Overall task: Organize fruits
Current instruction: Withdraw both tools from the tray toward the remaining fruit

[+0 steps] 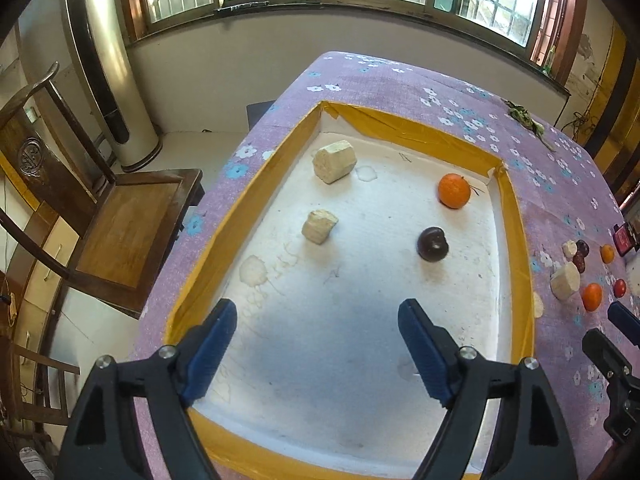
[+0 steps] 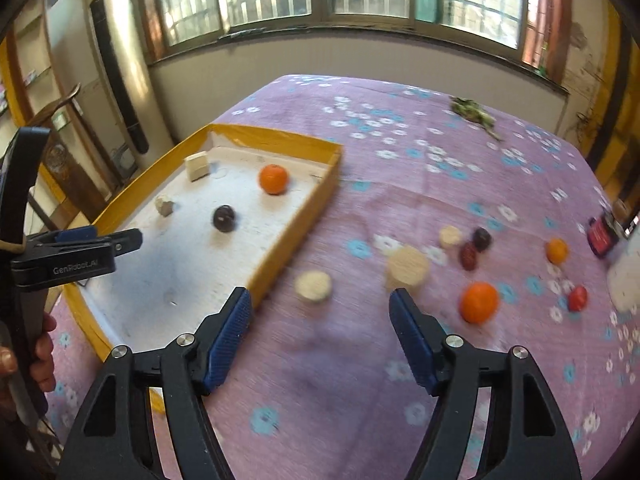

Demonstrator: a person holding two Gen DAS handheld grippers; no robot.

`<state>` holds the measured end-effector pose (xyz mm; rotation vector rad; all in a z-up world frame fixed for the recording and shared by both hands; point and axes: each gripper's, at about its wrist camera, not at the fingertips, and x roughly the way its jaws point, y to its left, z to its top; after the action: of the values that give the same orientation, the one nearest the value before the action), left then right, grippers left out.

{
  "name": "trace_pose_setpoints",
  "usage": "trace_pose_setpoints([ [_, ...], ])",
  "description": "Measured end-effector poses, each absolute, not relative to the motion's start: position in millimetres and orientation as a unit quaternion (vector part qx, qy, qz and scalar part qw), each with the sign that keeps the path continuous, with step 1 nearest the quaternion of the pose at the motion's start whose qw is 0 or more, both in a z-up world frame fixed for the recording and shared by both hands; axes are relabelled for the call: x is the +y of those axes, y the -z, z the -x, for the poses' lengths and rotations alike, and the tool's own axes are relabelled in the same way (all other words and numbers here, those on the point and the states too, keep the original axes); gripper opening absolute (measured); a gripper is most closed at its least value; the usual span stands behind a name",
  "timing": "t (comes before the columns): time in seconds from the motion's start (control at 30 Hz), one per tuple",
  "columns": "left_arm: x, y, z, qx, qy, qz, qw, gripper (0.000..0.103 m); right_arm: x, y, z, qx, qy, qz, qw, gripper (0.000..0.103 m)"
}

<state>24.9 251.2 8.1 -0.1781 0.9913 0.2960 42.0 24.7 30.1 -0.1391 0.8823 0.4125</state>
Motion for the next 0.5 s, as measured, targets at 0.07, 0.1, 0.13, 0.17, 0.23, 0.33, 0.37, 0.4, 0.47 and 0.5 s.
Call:
trace_pose_setpoints([
  [0.07, 237.1, -11.2, -23.5, 0.472, -0.137, 0.077, 0.867, 0.086, 4.9, -31.0, -36.9, 0.421, -0.176, 0.063, 0.888, 0.076],
  [0.1, 229.7, -12.7, -23.0, 0.472, -0.134, 0.074, 0.868, 0.086, -3.5, -30.9, -35.1, 0.420, -0.164, 0.063, 0.890, 0.076],
  [0.13, 222.1, -14.0, -22.9, 0.472, -0.130, 0.070, 0.869, 0.087, -13.3, -30.9, -33.7, 0.420, -0.146, 0.065, 0.893, 0.077],
  [0.17, 214.2, -15.3, -23.3, 0.472, -0.126, 0.067, 0.870, 0.087, -21.0, -30.7, -32.2, 0.422, -0.132, 0.067, 0.894, 0.078],
  [0.23, 198.3, -17.7, -25.1, 0.473, -0.115, 0.059, 0.871, 0.087, -38.5, -26.6, -33.5, 0.440, -0.107, 0.065, 0.889, 0.079],
  [0.33, 172.8, -20.9, -27.1, 0.474, -0.100, 0.043, 0.874, 0.087, -69.6, -19.9, -35.0, 0.461, -0.074, 0.044, 0.883, 0.079],
  [0.37, 163.9, -22.0, -27.2, 0.475, -0.094, 0.037, 0.874, 0.088, -78.6, -18.7, -34.8, 0.463, -0.067, 0.037, 0.883, 0.079],
  [0.4, 155.3, -22.7, -27.6, 0.475, -0.089, 0.032, 0.875, 0.089, -89.0, -18.2, -32.5, 0.462, -0.055, 0.032, 0.885, 0.079],
  [0.47, 138.4, -23.3, -28.8, 0.477, -0.075, 0.023, 0.876, 0.090, -108.1, -18.7, -28.3, 0.457, -0.028, 0.033, 0.888, 0.082],
  [0.5, 130.2, -23.2, -29.0, 0.477, -0.070, 0.019, 0.876, 0.090, -115.0, -18.8, -26.6, 0.455, -0.021, 0.037, 0.890, 0.082],
])
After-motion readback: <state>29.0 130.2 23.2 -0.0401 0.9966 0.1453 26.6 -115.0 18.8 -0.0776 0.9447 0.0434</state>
